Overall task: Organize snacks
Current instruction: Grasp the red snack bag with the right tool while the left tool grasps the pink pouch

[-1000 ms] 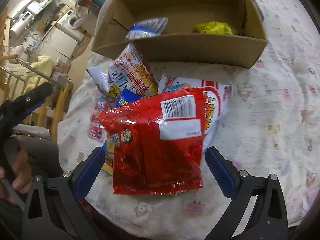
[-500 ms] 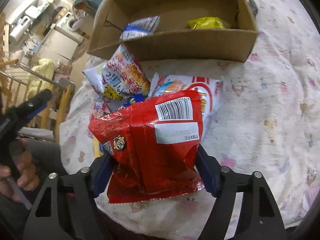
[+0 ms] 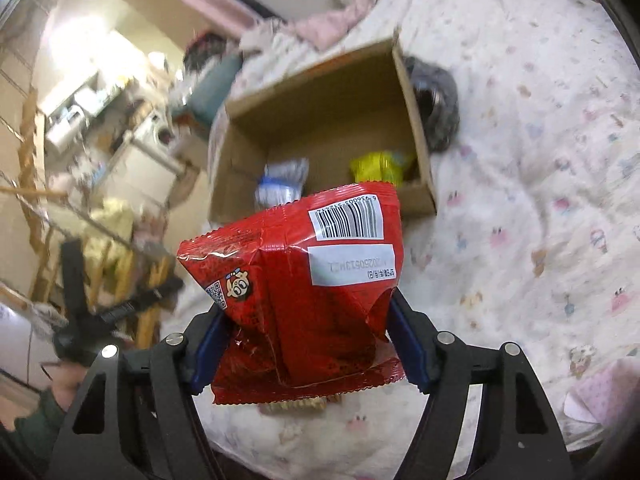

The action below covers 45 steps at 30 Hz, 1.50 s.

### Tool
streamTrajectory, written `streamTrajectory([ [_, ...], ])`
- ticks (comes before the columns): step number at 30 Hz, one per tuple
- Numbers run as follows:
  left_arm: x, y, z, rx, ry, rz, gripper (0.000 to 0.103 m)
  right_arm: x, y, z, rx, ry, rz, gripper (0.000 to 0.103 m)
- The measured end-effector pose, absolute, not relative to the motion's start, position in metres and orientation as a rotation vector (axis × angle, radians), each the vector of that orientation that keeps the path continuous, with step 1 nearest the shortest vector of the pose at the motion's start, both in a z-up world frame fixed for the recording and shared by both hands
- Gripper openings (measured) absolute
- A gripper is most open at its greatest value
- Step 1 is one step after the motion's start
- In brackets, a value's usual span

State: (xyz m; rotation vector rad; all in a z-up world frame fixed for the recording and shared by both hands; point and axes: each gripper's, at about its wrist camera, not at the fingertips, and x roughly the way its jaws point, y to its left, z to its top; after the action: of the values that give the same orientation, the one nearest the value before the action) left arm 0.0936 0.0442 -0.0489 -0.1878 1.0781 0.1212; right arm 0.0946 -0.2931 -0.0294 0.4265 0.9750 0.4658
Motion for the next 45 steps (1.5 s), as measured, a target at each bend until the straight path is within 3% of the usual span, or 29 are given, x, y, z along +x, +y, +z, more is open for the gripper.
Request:
streamTrajectory([
  [12,0.108,0.066,-0.084,-0.262,1.205,0.172,0.092,0.105,-0.287,-0.028,0.48,0.996,0.428,0.074],
  [15,0.112,0.073,-0.098,-0.288,1.256,0.192,0.081,0.108,-0.287,-0.03,0.506,1.011,0.442,0.074],
  [17,0.114,0.075,-0.108,-0.302,1.297,0.192,0.067,0.109,-0.288,-0.031,0.527,1.021,0.448,0.074],
  [19,0.116,0.073,-0.118,-0.313,1.334,0.179,0.065,0.111,-0.289,-0.032,0.542,1.028,0.449,0.074],
  [31,0.134,0.042,-0.157,-0.21,1.458,0.148,0.066,0.116,-0.289,-0.033,0.565,1.03,0.458,0.074],
  [34,0.136,0.031,-0.162,-0.157,1.472,0.137,0.086,0.115,-0.289,-0.035,0.567,1.034,0.459,0.074],
  [37,0.137,0.027,-0.166,-0.148,1.467,0.129,0.086,0.115,-0.288,-0.035,0.566,1.038,0.462,0.074],
  [42,0.138,0.033,-0.166,-0.187,1.457,0.128,0.058,0.113,-0.287,-0.034,0.554,1.033,0.464,0.074],
  [45,0.136,0.032,-0.164,-0.163,1.451,0.112,0.052,0.112,-0.288,-0.035,0.557,1.036,0.458,0.074],
])
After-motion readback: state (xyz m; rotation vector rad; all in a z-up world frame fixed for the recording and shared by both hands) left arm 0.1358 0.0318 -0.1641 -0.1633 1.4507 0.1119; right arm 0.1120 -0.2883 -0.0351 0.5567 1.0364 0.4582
